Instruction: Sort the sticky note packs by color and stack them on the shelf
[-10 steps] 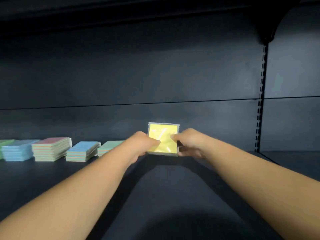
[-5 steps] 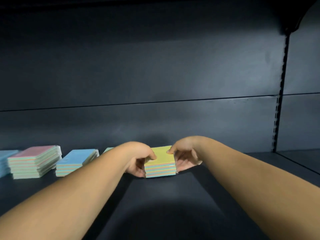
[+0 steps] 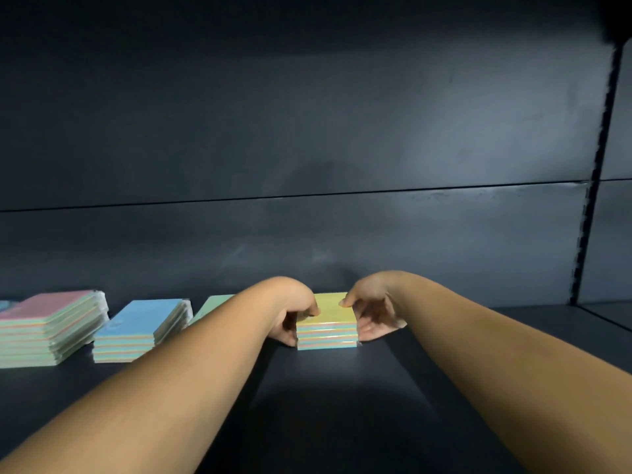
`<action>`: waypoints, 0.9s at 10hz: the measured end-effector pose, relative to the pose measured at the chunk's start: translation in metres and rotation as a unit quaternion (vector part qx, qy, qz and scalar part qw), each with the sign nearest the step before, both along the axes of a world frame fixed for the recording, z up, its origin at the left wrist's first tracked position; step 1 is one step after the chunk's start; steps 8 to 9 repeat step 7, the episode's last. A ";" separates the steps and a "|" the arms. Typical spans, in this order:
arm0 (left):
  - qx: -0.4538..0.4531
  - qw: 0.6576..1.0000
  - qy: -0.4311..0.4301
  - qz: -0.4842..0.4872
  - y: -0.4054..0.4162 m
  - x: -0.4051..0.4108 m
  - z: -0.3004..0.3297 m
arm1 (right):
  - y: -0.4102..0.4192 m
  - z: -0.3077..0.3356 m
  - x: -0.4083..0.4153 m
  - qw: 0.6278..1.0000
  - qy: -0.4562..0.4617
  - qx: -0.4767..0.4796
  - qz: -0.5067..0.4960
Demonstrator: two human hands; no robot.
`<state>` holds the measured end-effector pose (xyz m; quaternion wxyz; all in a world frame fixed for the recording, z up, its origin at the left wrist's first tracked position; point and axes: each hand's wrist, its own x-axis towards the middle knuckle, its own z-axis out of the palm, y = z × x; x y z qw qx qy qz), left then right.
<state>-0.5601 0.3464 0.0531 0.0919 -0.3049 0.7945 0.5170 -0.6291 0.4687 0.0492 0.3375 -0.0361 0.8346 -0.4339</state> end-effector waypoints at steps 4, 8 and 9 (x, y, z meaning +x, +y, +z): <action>-0.021 0.998 0.057 -0.014 -0.002 -0.002 -0.008 | 0.004 -0.003 0.011 0.999 0.030 -0.018 -0.031; -0.357 0.905 0.228 -0.041 0.006 0.048 0.009 | 0.018 -0.006 0.052 0.931 0.349 0.000 -0.110; -0.357 0.905 0.228 -0.041 0.006 0.048 0.009 | 0.018 -0.006 0.052 0.931 0.349 0.000 -0.110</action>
